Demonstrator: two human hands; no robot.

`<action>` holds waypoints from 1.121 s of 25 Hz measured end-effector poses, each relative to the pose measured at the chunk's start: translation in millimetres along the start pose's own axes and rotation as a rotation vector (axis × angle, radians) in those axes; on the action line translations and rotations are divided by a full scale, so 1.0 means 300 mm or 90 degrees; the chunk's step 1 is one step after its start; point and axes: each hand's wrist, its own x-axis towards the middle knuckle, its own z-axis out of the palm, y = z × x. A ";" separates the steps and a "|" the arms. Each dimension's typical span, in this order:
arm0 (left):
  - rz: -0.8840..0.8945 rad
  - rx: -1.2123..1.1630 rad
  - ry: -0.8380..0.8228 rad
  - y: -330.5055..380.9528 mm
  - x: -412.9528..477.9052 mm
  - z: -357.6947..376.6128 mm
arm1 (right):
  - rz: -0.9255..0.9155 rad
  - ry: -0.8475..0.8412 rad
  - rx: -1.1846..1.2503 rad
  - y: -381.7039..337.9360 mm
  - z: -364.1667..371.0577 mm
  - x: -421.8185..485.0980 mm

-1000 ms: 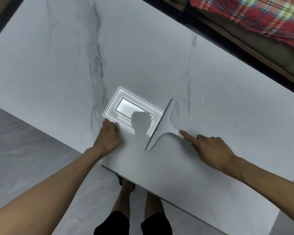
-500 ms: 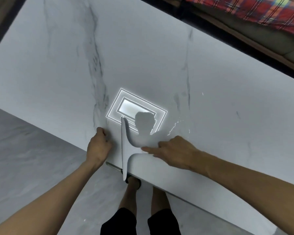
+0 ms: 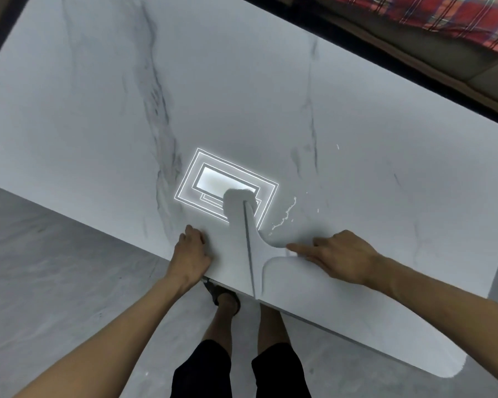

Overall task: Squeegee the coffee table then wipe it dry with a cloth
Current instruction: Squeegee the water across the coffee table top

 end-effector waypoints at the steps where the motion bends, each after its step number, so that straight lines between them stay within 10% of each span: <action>1: -0.004 -0.001 -0.022 0.014 -0.005 0.015 | 0.034 -0.001 -0.007 0.029 -0.001 -0.054; 7: -0.046 0.040 -0.138 0.010 0.004 0.054 | 0.176 -0.014 -0.006 0.038 -0.020 -0.215; 16: -0.032 -0.005 0.072 -0.013 -0.070 0.083 | -0.005 -0.079 0.053 -0.306 0.115 0.018; 28: -0.040 0.009 0.062 0.254 -0.201 0.429 | 0.139 -0.030 0.034 0.195 0.205 -0.443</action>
